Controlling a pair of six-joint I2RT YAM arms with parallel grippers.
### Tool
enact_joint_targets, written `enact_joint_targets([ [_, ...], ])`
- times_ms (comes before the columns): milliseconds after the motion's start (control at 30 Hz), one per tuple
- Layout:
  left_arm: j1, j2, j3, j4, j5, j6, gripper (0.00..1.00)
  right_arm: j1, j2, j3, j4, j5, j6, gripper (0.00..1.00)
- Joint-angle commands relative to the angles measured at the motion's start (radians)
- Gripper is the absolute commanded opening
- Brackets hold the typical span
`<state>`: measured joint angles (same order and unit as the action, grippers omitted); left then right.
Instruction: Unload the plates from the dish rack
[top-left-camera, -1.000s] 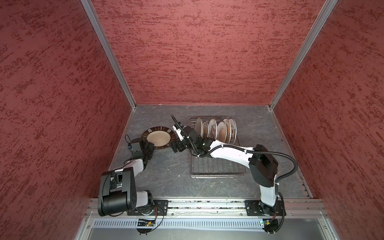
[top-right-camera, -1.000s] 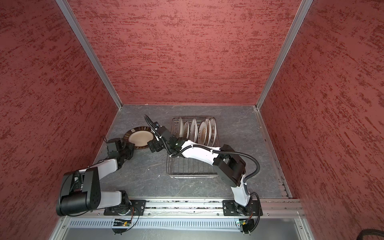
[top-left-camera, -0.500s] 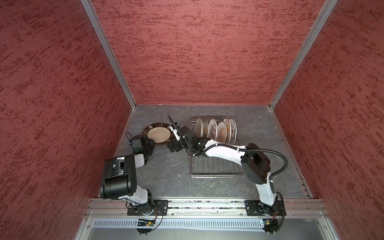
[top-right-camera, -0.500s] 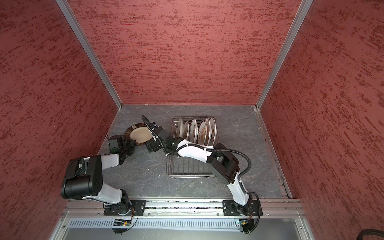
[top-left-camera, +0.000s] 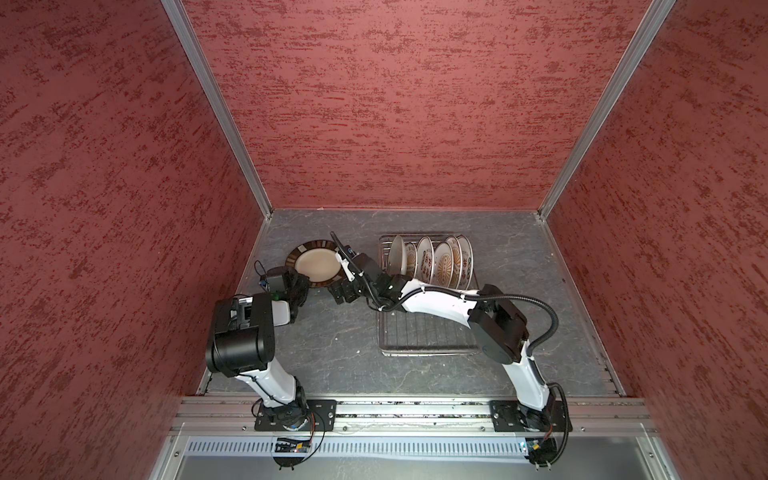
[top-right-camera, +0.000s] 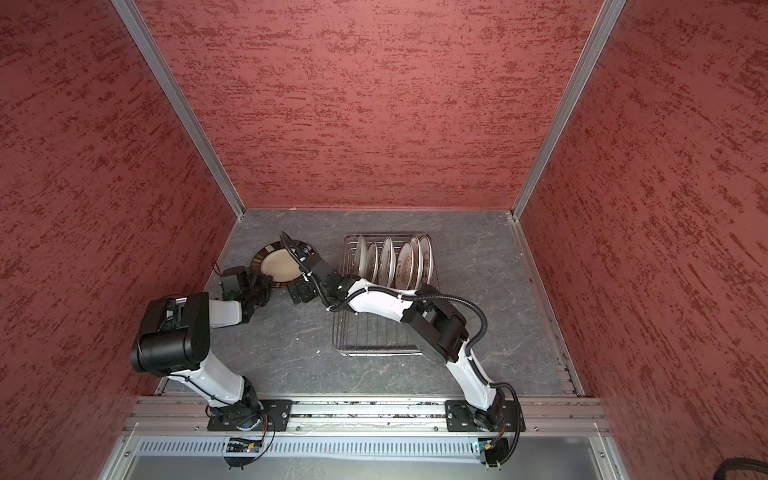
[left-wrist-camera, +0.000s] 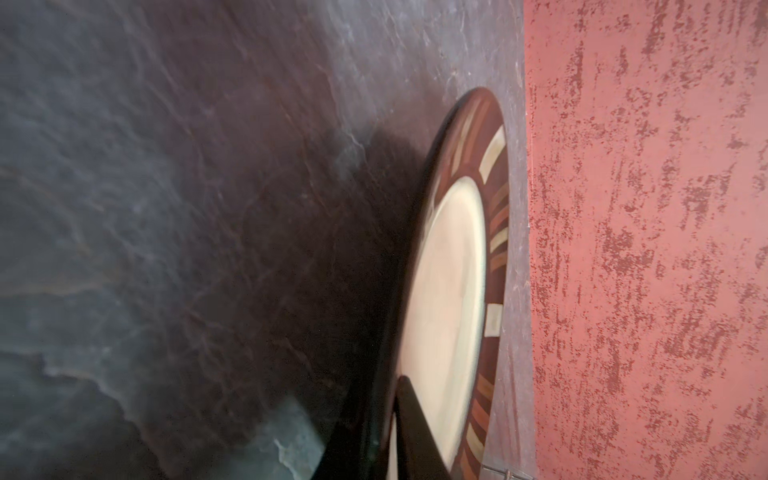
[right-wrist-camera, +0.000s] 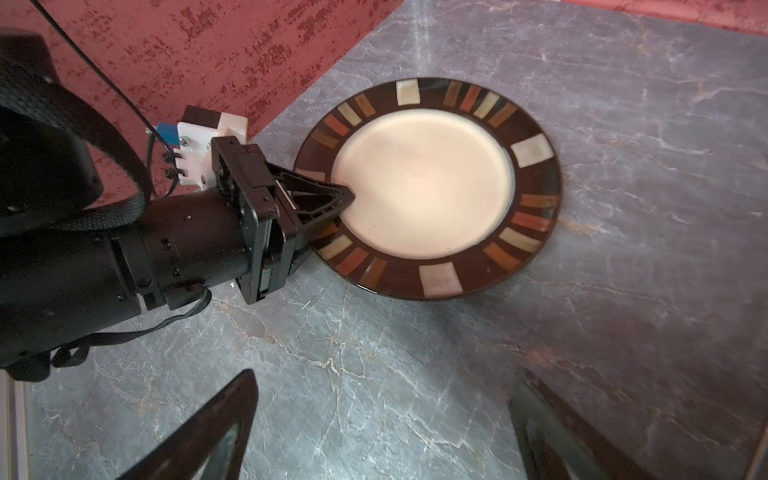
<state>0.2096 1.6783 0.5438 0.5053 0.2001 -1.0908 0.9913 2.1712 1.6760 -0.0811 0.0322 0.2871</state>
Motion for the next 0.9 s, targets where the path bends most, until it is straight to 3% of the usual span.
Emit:
enact_joint_targets([
  [0, 0.003, 0.024, 0.039, 0.029, -0.01, 0.025, 0.18, 0.004, 0.015, 0.042, -0.002, 0.024, -0.001, 0.95],
  [433, 0.001, 0.025, 0.045, 0.007, -0.039, 0.026, 0.31, 0.003, 0.001, 0.024, 0.015, 0.021, -0.014, 0.95],
  [633, 0.001, 0.017, 0.037, 0.004, -0.057, 0.032, 0.32, 0.003, -0.001, 0.03, 0.009, 0.019, -0.012, 0.95],
  [867, 0.004, 0.023, 0.043, -0.002, -0.024, 0.034, 0.41, 0.003, -0.014, 0.018, 0.01, 0.018, -0.01, 0.95],
])
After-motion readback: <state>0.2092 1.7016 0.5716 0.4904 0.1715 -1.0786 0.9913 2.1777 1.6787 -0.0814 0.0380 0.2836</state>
